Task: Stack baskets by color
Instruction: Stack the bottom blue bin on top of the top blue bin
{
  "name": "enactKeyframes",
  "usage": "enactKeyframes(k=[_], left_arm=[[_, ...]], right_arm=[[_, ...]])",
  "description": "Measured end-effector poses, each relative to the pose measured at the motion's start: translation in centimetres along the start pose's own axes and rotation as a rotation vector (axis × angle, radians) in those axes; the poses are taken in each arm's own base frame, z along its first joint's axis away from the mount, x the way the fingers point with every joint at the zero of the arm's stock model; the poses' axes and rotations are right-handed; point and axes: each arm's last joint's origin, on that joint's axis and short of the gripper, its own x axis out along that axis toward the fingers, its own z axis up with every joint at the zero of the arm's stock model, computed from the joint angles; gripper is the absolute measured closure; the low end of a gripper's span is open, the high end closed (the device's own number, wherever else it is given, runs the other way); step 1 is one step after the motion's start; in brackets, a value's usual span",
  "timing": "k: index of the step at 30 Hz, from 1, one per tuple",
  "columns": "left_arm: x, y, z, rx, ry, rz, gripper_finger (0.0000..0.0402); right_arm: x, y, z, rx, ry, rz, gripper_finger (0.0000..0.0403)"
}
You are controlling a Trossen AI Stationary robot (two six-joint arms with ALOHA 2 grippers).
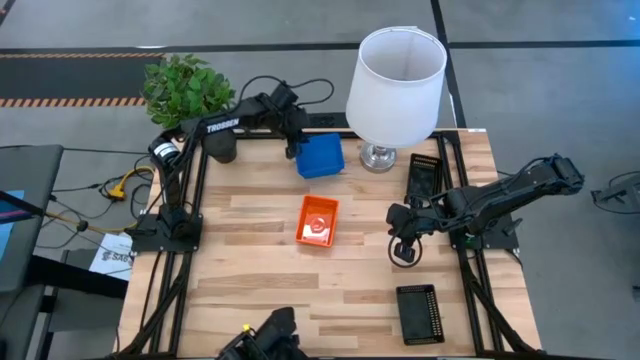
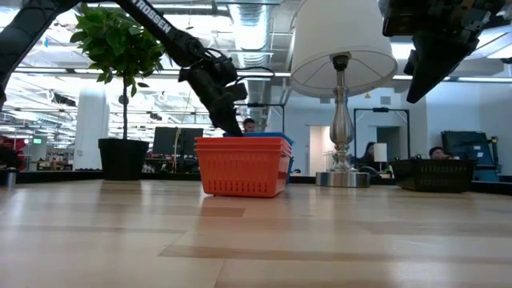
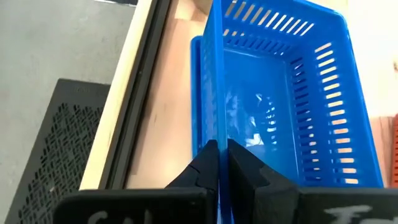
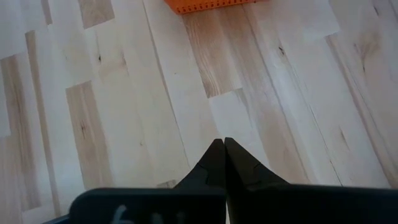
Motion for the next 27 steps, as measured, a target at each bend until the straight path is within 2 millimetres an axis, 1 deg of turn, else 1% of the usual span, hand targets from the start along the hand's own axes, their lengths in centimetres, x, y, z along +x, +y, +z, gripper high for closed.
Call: enactKeyframes(k=[13, 20, 27], left_arm=[[-0.11, 0.11, -0.35, -0.089, 0.009, -0.035, 0.0401], [0.04, -0.11, -0.83, -0.114, 0.052, -0.064, 0.0401], [0.05, -0.06, -0.85, -0.112, 0.063, -0.04, 0.0401]], right_arm=[[-0.01, -0.01, 0.0, 0.001, -0.002, -0.002, 0.0396], [0.0, -0.01, 0.01, -0.004, -0.002, -0.003, 0.0396], [0.0, -0.01, 0.01, -0.004, -0.002, -0.003, 0.0396]])
